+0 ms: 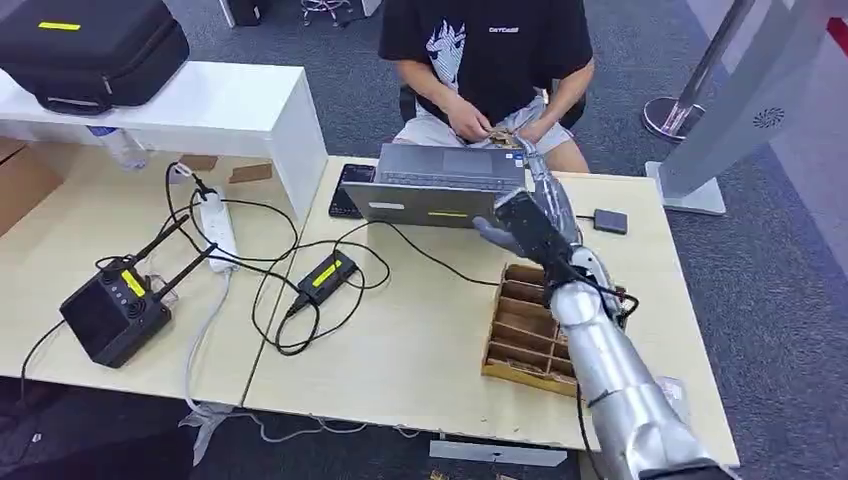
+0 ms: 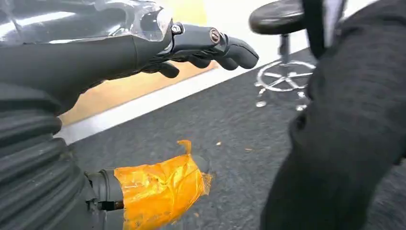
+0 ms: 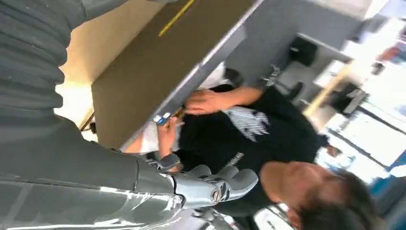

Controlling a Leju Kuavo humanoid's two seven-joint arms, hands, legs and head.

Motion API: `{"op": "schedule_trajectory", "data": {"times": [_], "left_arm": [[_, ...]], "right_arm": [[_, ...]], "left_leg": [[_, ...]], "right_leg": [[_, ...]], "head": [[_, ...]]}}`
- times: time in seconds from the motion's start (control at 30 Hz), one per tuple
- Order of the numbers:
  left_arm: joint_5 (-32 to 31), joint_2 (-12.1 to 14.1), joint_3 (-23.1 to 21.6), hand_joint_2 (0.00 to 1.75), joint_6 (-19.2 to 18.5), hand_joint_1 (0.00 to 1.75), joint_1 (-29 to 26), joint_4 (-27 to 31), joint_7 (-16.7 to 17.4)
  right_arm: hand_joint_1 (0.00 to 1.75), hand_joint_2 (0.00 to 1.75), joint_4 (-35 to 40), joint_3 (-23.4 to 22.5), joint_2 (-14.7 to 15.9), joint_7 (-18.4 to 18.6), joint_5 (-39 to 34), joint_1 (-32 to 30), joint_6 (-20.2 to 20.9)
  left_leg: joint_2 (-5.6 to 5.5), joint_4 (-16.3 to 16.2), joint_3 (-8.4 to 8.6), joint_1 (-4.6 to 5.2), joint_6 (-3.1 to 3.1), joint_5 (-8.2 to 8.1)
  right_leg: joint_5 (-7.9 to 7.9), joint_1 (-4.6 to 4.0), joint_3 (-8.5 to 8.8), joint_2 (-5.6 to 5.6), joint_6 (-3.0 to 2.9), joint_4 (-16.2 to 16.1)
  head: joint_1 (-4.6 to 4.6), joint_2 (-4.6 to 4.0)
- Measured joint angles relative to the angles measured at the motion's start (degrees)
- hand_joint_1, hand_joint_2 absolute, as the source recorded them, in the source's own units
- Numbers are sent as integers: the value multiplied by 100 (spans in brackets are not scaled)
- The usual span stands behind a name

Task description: Pass the card to the sensor for recognition and then transmit it.

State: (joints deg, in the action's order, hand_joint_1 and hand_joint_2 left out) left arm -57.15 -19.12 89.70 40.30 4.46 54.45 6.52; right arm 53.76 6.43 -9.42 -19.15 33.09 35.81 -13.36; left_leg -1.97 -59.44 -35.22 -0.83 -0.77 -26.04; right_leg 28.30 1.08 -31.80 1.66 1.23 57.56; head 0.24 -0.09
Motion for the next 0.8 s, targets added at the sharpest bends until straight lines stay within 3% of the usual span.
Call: {"op": "schedule_trajectory", "data": {"times": [0.07, 0.2, 0.37, 0.57, 0.6, 0.63, 0.67, 0.7, 0.73, 0.8], "left_arm": [[19, 0, 2, 175, 0, 0, 2, 66, 166], [-5, 2, 24, 175, 2, 0, -18, 251, 566], [-125, 4, 28, 175, 2, 0, -28, 448, 1030], [-129, 4, 28, 175, 0, 0, -28, 452, 1040], [-177, 4, 28, 175, 2, 0, -33, 518, 1224], [-201, 4, 28, 175, 2, 0, -34, 542, 1292], [-267, 7, 28, 175, 0, 0, -35, 594, 1469], [-313, 7, 28, 175, 0, 0, -48, 660, 1611], [-335, 7, 28, 175, 0, 0, -48, 673, 1643], [-354, 7, 28, 175, 0, 0, -48, 673, 1659]], "right_arm": [[0, 175, 717, 245, 35, -29, -35, -505, -162], [0, 175, 2732, 792, 465, -162, 39, -1716, -890], [0, 175, 4491, 1022, 984, -396, 444, -3094, -1869], [0, 175, 4554, 1025, 1004, -405, 473, -3146, -1913], [0, 175, 5173, 1029, 1161, -468, 740, -3836, -2348], [0, 175, 5365, 1029, 1207, -474, 842, -3965, -2461], [0, 175, 5868, 1013, 1294, -477, 1229, -4571, -2625], [0, 175, 6392, 692, 1184, -487, 2464, -5326, -2644], [0, 175, 6590, 285, 895, -496, 3364, -5627, -2647], [0, 175, 6654, -58, 661, -492, 3911, -5784, -2647]], "left_leg": [[3, 0, 2, 0, -1, -1], [-17, -1, -2, 1, -6, -12], [-21, -1, -2, 3, 1, -24], [-21, -1, -2, 3, 2, -25], [-22, -1, 1, 3, 2, -32], [-22, -1, 1, 3, -2, -35], [-17, 0, 8, 2, -8, -41], [-21, 2, 13, 2, -8, -47], [-19, 3, 19, 1, -10, -47], [-16, 3, 23, 0, -10, -47]], "right_leg": [[0, 1, -6, 2, -1, -2], [13, 1, 1, -17, 4, -4], [22, 3, 5, -22, 4, -5], [22, 3, 5, -22, 5, -5], [31, 2, 10, -23, 3, -6], [31, 2, 10, -23, 2, -5], [35, 2, 9, -19, -4, -5], [51, 1, 15, -21, -2, -5], [52, 0, 16, -21, -4, -5], [52, -1, 18, -19, -4, -5]], "head": [[-7, 0], [0, 0], [-2, 0], [-2, 0], [2, 0], [-2, 0], [-2, 0], [-2, 0], [-2, 0], [-2, 0]]}}
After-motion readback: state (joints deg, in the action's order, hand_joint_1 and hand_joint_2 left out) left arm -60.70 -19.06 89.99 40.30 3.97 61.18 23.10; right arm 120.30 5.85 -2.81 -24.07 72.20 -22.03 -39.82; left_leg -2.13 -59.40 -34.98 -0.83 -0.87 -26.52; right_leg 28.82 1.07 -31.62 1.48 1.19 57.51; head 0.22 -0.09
